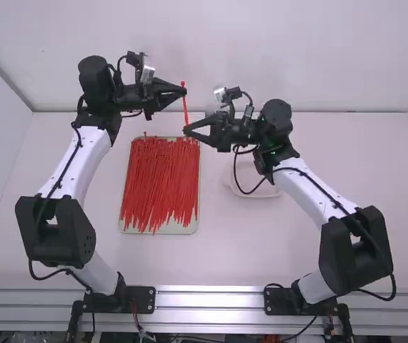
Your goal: Fasten the cable tie
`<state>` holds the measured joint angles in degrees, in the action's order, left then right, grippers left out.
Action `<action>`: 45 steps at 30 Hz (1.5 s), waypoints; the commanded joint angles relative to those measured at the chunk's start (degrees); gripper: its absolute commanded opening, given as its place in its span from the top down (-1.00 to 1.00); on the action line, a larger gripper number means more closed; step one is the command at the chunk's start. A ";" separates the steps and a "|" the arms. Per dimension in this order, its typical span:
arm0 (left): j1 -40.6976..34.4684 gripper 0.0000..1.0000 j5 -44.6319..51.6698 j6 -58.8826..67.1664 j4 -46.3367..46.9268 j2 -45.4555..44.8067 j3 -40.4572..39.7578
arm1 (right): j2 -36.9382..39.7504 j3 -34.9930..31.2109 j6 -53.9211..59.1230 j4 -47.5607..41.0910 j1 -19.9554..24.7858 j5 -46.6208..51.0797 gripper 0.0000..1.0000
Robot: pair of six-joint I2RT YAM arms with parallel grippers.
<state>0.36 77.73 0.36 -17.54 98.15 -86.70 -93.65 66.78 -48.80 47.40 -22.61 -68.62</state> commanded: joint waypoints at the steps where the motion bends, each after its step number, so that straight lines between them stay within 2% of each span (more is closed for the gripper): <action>1: 0.00 0.96 5.77 11.41 0.59 -0.20 -1.31 | 0.00 0.63 -8.37 1.84 0.13 -0.33 1.00; 7: 0.07 0.96 8.39 22.56 0.76 -0.20 -1.31 | 0.00 0.63 -12.96 1.20 0.11 -0.46 1.00; 12: 0.04 0.96 7.39 22.58 0.76 -0.20 -1.31 | 0.00 0.63 -12.94 0.68 0.00 -0.02 1.00; 15: 0.07 0.96 8.33 22.99 0.07 -0.20 -0.85 | 0.00 0.63 -12.85 -3.45 0.04 2.27 1.00; 26: 0.00 0.97 10.27 34.47 -1.36 -0.20 1.18 | 0.00 0.63 -12.92 -5.42 0.04 2.49 1.00; 45: -0.37 0.97 9.66 37.00 -1.64 -0.20 1.49 | 0.00 0.63 -12.70 -4.22 -0.94 3.10 1.00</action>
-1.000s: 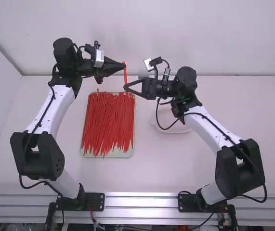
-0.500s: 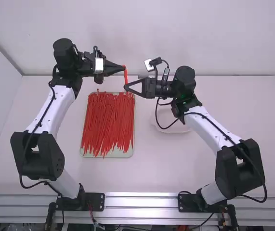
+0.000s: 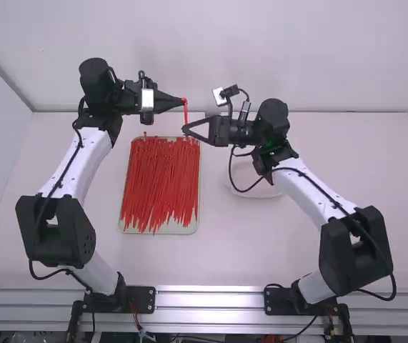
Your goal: Fasten the cable tie
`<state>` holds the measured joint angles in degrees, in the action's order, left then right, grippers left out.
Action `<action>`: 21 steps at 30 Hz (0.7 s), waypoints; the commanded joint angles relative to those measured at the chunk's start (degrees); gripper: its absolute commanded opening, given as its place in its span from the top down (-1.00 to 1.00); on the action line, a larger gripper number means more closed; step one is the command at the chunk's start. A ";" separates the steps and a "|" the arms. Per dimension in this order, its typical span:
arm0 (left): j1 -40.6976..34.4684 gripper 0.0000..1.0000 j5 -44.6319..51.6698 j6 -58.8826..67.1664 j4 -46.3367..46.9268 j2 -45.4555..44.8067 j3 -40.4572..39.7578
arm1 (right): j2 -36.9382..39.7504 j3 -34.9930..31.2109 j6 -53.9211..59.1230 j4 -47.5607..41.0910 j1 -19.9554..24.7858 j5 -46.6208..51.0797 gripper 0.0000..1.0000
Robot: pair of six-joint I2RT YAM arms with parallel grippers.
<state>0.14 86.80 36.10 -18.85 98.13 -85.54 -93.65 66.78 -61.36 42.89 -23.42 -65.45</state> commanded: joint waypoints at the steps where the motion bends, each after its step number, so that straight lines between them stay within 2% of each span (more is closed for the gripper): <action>1: -0.15 0.96 0.09 1.20 -0.31 -0.17 0.33 | -0.02 0.63 -0.13 0.15 -0.11 -0.04 1.00; 21: -1.70 0.97 -0.57 0.96 -0.26 -0.17 0.33 | -0.02 0.63 -0.15 0.33 -0.11 1.01 1.00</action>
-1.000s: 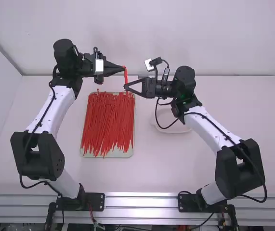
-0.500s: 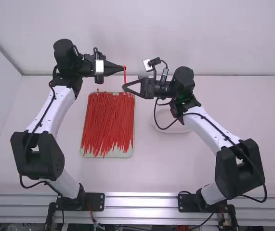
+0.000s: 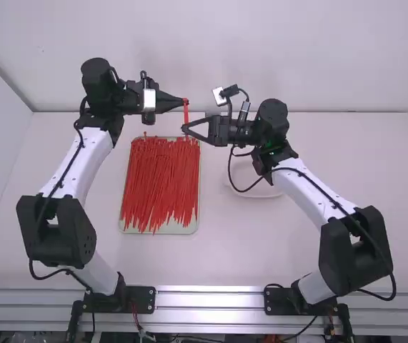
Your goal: Fasten the cable tie
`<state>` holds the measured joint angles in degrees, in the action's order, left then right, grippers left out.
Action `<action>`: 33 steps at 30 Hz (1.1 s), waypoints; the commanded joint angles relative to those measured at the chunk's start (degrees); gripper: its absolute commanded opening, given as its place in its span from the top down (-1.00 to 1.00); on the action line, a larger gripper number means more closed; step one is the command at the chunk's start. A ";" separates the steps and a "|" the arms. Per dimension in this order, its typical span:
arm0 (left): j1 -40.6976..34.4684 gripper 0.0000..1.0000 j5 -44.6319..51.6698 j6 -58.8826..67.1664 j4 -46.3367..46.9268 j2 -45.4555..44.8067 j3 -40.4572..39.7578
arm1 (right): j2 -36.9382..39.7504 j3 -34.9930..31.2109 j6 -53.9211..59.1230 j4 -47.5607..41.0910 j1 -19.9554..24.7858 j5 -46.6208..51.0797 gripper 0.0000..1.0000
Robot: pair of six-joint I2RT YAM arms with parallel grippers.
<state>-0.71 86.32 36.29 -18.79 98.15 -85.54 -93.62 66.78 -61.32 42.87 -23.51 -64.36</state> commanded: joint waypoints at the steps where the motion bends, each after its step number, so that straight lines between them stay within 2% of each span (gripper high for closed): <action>1: -0.85 0.96 -0.22 0.79 -0.33 -0.20 0.33 | -0.02 0.63 -0.20 0.33 -0.02 -0.07 1.00; 13: -0.33 0.97 1.53 0.59 0.46 -0.20 0.33 | -0.02 0.63 -1.11 0.92 1.25 0.07 1.00; 20: -0.90 0.97 1.77 0.61 1.66 -0.20 0.33 | -0.02 0.63 -4.46 8.28 2.25 0.31 1.00; 33: -3.48 0.97 3.41 0.59 3.30 -0.20 0.33 | -0.02 0.72 -4.07 8.55 4.20 4.87 1.00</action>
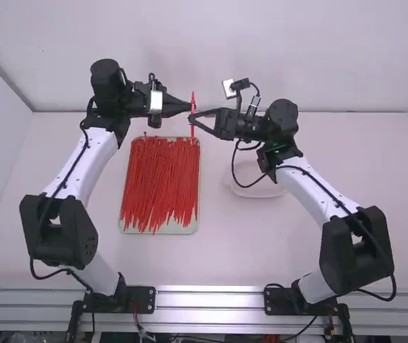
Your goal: Fasten the cable tie
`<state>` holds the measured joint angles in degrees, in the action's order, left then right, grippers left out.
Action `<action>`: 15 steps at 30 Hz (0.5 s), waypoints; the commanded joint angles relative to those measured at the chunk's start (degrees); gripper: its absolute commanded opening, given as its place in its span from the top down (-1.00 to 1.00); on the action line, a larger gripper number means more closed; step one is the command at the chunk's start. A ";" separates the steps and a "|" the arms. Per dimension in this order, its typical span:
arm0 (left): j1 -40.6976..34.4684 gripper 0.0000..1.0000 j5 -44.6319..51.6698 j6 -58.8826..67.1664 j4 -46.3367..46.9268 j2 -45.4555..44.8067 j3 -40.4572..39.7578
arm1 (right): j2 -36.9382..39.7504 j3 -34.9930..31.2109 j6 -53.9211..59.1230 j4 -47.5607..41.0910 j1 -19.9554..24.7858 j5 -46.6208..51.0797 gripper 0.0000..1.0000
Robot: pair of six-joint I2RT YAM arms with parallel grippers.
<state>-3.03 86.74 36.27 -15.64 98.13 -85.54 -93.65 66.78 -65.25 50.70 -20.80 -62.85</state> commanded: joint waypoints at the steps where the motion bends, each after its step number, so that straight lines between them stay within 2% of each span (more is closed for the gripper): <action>1: -1.57 0.97 2.99 0.63 0.11 -0.17 0.33 | 0.00 0.74 -0.13 1.36 1.73 3.37 1.00; 15: -2.93 0.96 3.02 -0.57 0.39 -0.17 0.33 | 0.00 0.72 -0.48 1.64 2.51 6.40 1.00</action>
<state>-4.40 85.41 35.88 -15.27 98.15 -85.54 -93.65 66.78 -65.49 51.72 -19.44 -61.80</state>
